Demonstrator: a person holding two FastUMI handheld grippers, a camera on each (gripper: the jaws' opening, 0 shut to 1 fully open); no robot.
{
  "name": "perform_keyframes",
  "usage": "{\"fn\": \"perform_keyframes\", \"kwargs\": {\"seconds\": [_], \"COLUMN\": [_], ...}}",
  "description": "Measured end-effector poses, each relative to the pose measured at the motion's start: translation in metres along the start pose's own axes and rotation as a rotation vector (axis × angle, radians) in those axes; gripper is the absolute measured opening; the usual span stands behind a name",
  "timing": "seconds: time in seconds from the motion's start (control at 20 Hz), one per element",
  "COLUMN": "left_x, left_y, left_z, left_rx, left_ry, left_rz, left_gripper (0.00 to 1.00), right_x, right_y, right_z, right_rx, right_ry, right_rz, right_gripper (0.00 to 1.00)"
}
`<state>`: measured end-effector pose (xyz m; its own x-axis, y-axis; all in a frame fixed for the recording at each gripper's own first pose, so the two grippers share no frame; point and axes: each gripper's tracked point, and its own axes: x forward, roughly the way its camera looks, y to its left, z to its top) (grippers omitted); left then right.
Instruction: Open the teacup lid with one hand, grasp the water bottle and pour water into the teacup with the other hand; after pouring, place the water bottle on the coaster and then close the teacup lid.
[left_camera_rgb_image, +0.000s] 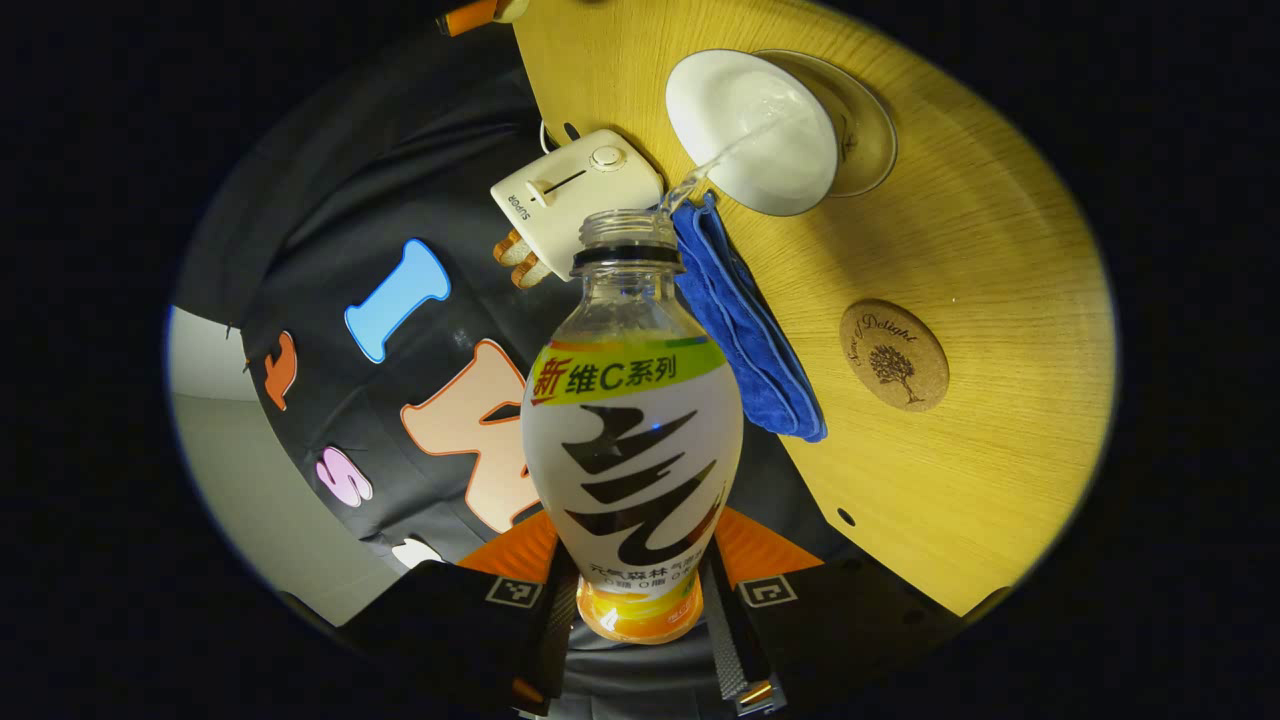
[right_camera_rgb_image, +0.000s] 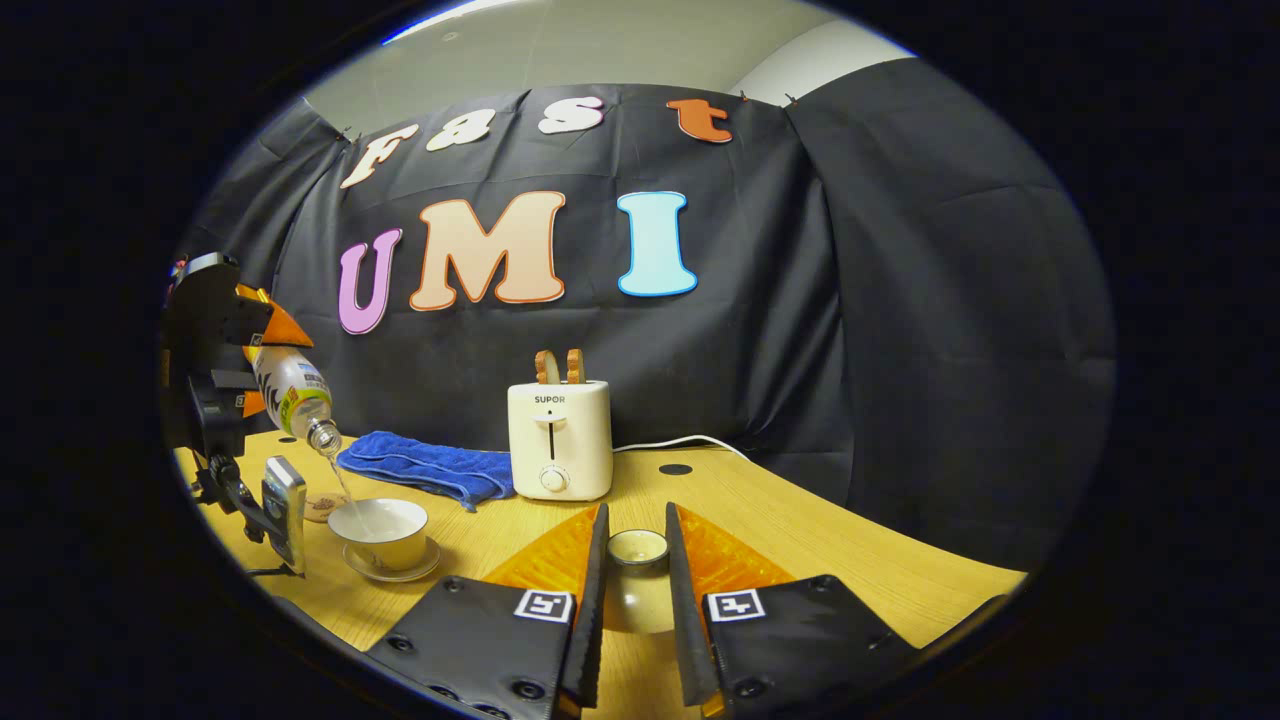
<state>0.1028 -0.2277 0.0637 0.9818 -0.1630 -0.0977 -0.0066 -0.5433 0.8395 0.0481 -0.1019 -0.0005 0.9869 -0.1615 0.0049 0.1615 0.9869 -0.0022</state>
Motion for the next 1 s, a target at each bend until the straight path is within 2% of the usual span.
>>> {"fn": "perform_keyframes", "kwargs": {"seconds": [0.15,0.25,0.4,0.55,0.75,0.85,1.0], "left_x": [-0.001,0.0,-0.002,-0.005,-0.01,-0.011,-0.005], "left_y": [-0.006,-0.015,-0.04,-0.047,-0.053,-0.047,-0.043], "left_z": [0.001,0.003,0.01,0.023,0.028,0.02,0.006], "left_rx": [-0.028,-0.141,-0.427,-0.744,-1.231,-1.451,-1.708], "left_ry": [-0.01,-0.027,-0.064,-0.124,-0.177,-0.203,-0.24], "left_rz": [-0.001,-0.024,-0.112,-0.151,-0.239,-0.247,-0.224], "left_gripper": [0.56,0.55,0.55,0.55,0.55,0.55,0.55], "right_x": [0.0,0.0,0.0,0.0,0.0,0.0,-0.001], "right_y": [0.0,0.001,0.0,0.0,0.001,0.0,-0.001], "right_z": [0.0,0.0,0.0,0.0,0.001,0.001,0.001], "right_rx": [0.0,0.0,0.0,0.0,-0.001,-0.001,-0.002], "right_ry": [0.0,0.0,0.0,0.0,-0.001,-0.001,0.0], "right_rz": [0.0,0.001,0.002,0.003,0.003,0.003,0.001], "right_gripper": [0.34,0.34,0.34,0.34,0.34,0.34,0.34]}}
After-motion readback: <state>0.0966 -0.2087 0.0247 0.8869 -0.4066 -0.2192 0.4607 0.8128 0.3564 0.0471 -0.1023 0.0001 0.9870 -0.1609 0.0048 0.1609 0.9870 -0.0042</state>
